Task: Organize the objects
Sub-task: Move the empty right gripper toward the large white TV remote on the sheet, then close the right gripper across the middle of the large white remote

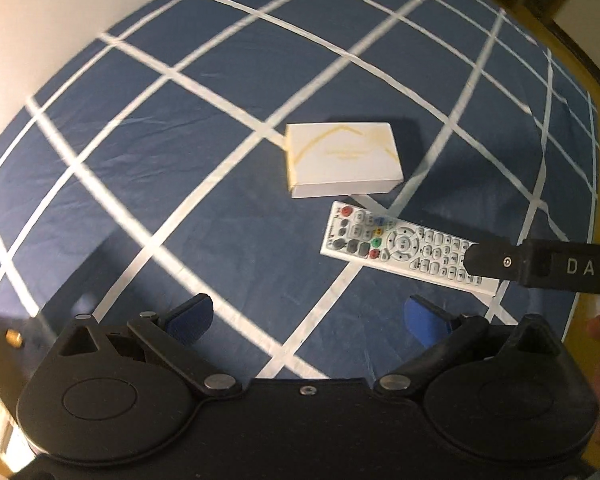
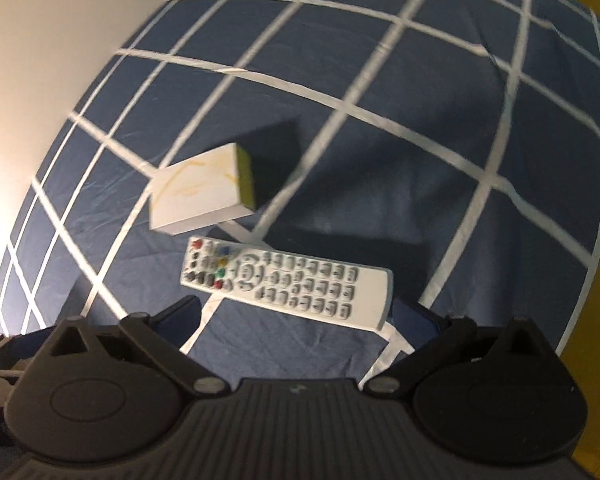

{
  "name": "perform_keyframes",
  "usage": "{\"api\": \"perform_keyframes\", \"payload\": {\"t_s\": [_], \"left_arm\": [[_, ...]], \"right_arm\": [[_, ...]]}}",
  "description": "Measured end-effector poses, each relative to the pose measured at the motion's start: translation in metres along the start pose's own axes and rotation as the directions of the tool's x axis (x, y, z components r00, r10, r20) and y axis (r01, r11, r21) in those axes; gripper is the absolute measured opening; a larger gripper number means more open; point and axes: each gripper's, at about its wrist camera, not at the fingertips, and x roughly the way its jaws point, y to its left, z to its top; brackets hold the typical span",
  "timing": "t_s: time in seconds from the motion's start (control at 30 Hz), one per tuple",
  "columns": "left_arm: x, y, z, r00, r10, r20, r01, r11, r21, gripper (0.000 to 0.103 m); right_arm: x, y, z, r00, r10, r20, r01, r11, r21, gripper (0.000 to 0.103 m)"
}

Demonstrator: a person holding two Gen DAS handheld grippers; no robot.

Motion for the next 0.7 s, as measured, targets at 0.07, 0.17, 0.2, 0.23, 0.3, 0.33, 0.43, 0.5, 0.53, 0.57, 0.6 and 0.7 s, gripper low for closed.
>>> {"api": "perform_keyframes", "payload": {"t_s": [0.07,0.17,0.2,0.23,0.3,0.33,0.43,0.5,0.53,0.57,0.6,0.7], "left_arm": [[0.009,-0.003,0.007,1.000,-0.013,-0.018,0.013,0.999,0.032,0.103],[0.025,-0.008,0.015,0.998,-0.030,-0.051,0.034,0.996,0.085,0.103],[0.031,-0.010,0.018,0.998,-0.032,-0.063,0.039,0.994,0.100,0.103],[0.037,-0.011,0.021,0.996,-0.037,-0.075,0.045,0.993,0.113,0.103],[0.047,-0.014,0.026,0.994,-0.052,-0.096,0.065,0.989,0.133,0.103],[0.052,-0.015,0.028,0.993,-0.061,-0.106,0.075,0.987,0.141,0.103],[0.066,-0.019,0.036,0.988,-0.079,-0.131,0.100,0.981,0.164,0.103],[0.074,-0.021,0.040,0.985,-0.093,-0.145,0.118,0.978,0.174,0.103],[0.079,-0.022,0.042,0.984,-0.098,-0.152,0.125,0.976,0.178,0.103],[0.082,-0.023,0.043,0.982,-0.103,-0.159,0.131,0.975,0.181,0.103],[0.086,-0.024,0.045,0.980,-0.107,-0.165,0.137,0.973,0.186,0.103],[0.093,-0.027,0.048,0.976,-0.128,-0.178,0.162,0.968,0.194,0.103]], "right_arm": [[0.006,-0.006,0.001,1.000,-0.004,-0.005,0.005,0.999,0.041,0.102],[0.018,-0.012,0.003,1.000,-0.009,-0.026,0.011,0.996,0.087,0.102],[0.022,-0.014,0.003,0.999,-0.012,-0.031,0.015,0.995,0.099,0.102],[0.025,-0.015,0.003,0.999,-0.018,-0.038,0.022,0.994,0.109,0.102],[0.032,-0.017,0.003,0.998,-0.023,-0.052,0.029,0.991,0.128,0.102],[0.036,-0.018,0.004,0.998,-0.024,-0.058,0.032,0.990,0.136,0.102],[0.045,-0.019,0.008,0.997,-0.033,-0.071,0.044,0.987,0.154,0.102],[0.050,-0.019,0.010,0.996,-0.034,-0.078,0.046,0.985,0.164,0.102],[0.052,-0.019,0.011,0.996,-0.036,-0.084,0.049,0.985,0.164,0.102],[0.055,-0.019,0.012,0.995,-0.039,-0.088,0.053,0.985,0.167,0.102],[0.058,-0.019,0.013,0.995,-0.039,-0.095,0.055,0.984,0.168,0.102],[0.065,-0.020,0.016,0.993,-0.038,-0.109,0.056,0.984,0.169,0.102]]}}
